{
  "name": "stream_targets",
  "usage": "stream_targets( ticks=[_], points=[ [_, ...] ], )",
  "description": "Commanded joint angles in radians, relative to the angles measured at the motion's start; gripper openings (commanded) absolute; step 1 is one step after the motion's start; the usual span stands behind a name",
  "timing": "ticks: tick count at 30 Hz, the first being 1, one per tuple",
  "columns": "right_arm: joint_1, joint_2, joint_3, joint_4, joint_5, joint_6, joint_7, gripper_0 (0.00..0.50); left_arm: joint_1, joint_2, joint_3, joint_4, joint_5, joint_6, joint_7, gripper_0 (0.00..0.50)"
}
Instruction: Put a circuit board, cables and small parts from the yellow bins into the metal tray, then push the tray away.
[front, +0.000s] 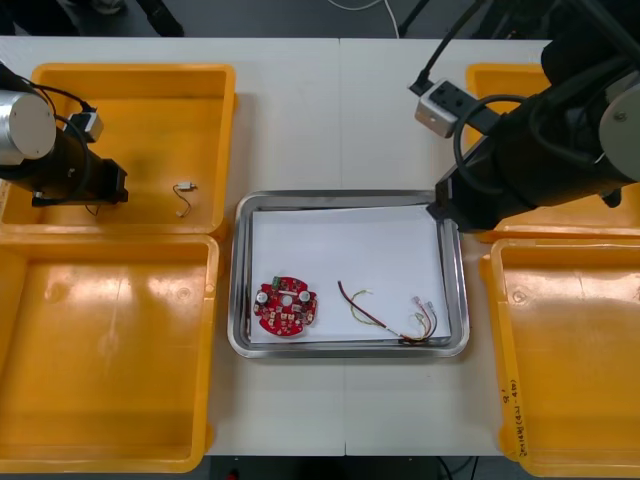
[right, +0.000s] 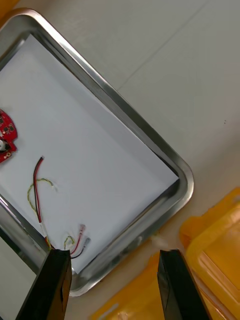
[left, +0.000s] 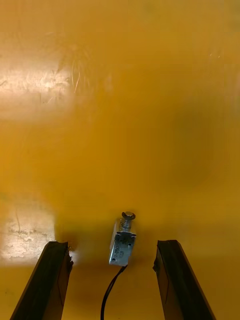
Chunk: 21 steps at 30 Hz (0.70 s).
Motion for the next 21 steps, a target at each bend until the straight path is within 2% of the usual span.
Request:
stream_targets(
  ticks=[1,6,10,14,21],
  points=[
    [-0.043,-0.112,-0.061,-0.024,-0.028,0.004,-0.091,0.5,0.011,-0.015,-0.008,-0.008,0.005,-0.016,-0.079,0.5],
    [-0.046,-0.191,-0.151,0.067,-0.106,0.004,-0.127,0.5,0.013,-0.021,-0.008,-0.009,0.005,-0.023,-0.079,0.5],
    [-0.063,-0.22,-0.247,0.182,-0.154,0.004,-0.121,0.5,0.014,-0.027,-0.008,-0.008,0.005,-0.035,-0.079,0.5],
    [-0.087,-0.223,-0.311,0.279,-0.151,0.004,-0.12,0.5,0.014,-0.028,-0.01,-0.008,0.006,-0.035,-0.079,0.5],
    [-0.135,-0.224,-0.345,0.409,-0.062,0.004,-0.114,0.5,0.016,-0.028,-0.022,-0.008,0.006,-0.039,-0.081,0.5]
  ],
)
